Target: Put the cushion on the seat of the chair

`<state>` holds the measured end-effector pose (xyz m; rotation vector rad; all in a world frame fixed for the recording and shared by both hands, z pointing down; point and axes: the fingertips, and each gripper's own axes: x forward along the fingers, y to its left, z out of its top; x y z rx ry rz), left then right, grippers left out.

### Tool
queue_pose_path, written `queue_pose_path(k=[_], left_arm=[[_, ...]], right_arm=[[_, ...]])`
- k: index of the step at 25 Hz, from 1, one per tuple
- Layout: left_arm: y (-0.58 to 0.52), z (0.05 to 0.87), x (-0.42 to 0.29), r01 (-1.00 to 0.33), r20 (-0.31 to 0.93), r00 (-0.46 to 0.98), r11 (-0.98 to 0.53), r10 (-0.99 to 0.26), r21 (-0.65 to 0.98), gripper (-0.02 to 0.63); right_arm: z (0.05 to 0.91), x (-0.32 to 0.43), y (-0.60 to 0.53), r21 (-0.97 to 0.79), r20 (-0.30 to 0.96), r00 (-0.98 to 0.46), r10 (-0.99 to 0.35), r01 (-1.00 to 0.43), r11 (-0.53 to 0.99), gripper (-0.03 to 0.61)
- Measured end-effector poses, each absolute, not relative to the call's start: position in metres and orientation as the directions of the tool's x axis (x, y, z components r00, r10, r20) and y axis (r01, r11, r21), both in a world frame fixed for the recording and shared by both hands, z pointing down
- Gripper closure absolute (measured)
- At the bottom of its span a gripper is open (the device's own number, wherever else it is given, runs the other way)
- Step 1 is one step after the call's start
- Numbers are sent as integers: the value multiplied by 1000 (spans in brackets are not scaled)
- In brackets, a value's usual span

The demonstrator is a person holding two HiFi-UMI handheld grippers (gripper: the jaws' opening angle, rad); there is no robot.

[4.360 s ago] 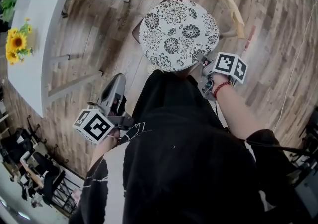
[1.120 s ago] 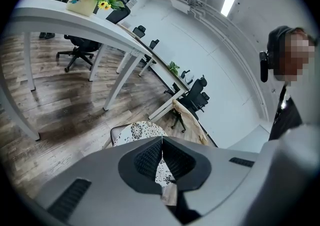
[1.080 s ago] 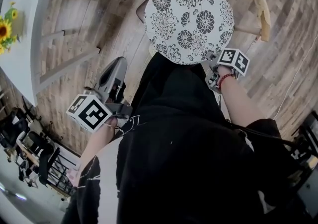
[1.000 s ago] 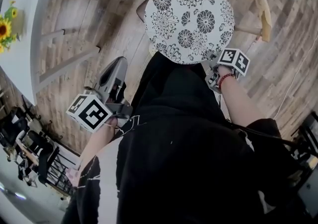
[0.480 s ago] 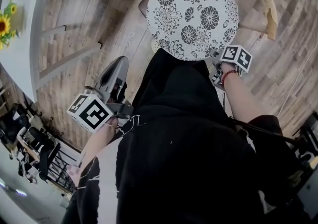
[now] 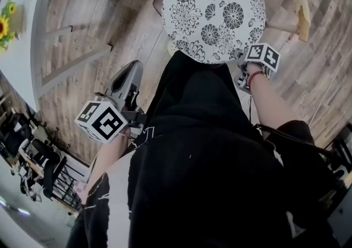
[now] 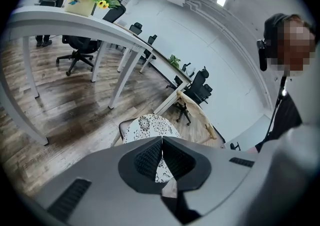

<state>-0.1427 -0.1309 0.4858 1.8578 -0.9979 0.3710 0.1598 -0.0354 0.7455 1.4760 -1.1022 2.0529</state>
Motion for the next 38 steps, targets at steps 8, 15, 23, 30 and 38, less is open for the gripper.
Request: queue_pose_path(k=[8, 15, 23, 30, 38], left_arm=[[-122, 490, -145, -772, 632, 615, -194, -472, 606, 598], [-115, 491, -141, -771, 632, 616, -194, -470, 607, 597], [-104, 490, -138, -768, 625, 618, -196, -477, 610, 598], [-97, 484, -118, -731, 570, 644, -190, -510, 656, 597], [-76, 491, -111, -753, 625, 635, -185, -454, 632, 598]], right_arm=[[751, 159, -33, -404, 905, -404, -135, -714, -572, 555], [758, 158, -33, -384, 915, -388, -111, -755, -532, 555], [764, 158, -31, -408, 904, -408, -126, -740, -534, 555], [753, 157, -31, -462, 879, -452, -156, -719, -519, 555], [759, 161, -31, -490, 865, -466, -186, -702, -517, 555]])
